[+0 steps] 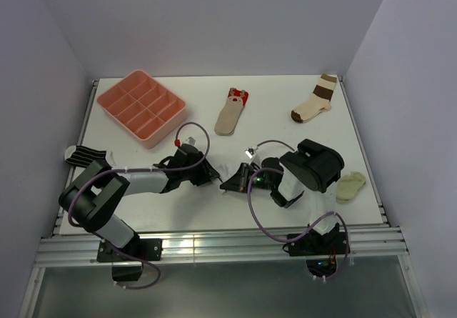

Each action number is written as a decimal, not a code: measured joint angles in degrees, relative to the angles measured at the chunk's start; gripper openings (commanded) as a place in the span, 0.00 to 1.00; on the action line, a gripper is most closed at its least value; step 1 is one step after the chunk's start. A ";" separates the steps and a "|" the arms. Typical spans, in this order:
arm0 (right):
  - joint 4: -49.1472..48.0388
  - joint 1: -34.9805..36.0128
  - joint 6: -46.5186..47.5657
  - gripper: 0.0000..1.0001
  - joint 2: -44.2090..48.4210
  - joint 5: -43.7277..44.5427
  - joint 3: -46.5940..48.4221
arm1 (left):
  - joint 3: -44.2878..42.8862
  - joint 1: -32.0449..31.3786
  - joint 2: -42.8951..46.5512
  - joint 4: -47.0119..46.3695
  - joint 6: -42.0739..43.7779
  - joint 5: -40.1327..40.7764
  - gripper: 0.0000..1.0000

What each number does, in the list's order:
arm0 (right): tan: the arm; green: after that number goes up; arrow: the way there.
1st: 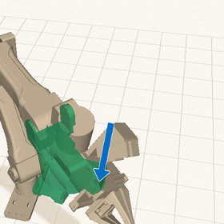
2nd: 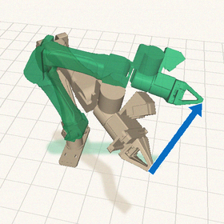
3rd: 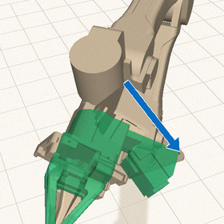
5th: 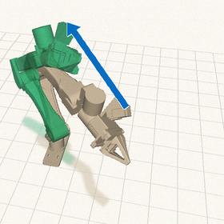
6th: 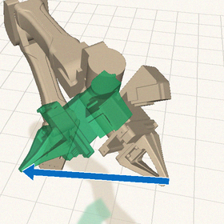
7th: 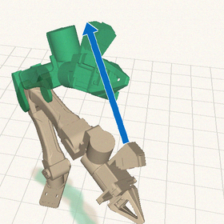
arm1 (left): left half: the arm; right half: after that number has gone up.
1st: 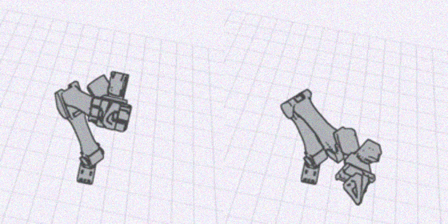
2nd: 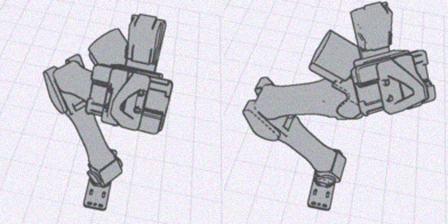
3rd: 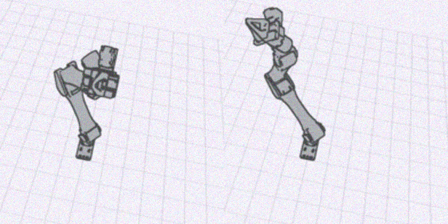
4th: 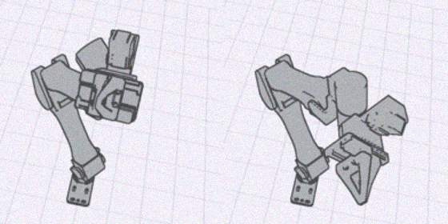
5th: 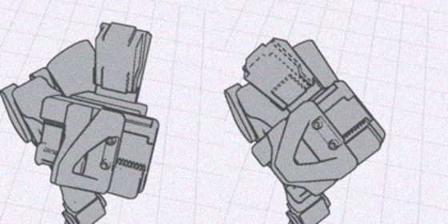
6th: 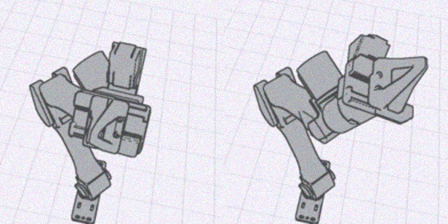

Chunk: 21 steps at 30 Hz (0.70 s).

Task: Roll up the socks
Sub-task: Roll the sock at the center of the board.

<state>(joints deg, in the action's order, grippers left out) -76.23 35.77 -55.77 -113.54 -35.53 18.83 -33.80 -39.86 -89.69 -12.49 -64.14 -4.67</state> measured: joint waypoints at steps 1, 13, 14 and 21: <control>0.90 0.00 0.02 0.12 0.42 -0.04 0.22 | -0.57 0.02 -0.76 0.07 -0.04 -0.07 0.35; 32.76 2.40 10.58 0.54 20.20 10.99 2.86 | -11.72 -0.81 -5.95 13.75 0.24 1.77 0.18; 36.89 3.28 12.07 0.55 22.62 13.70 3.34 | -13.07 -1.05 -6.40 15.85 0.46 2.43 0.17; 57.75 13.49 21.11 0.57 34.49 35.19 8.55 | -22.34 -2.25 -9.33 30.51 3.17 7.41 0.14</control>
<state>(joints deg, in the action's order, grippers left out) -18.48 49.25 -34.65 -79.05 -0.34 27.38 -56.14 -42.11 -99.02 18.02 -60.97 2.74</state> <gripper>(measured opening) 0.571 0.252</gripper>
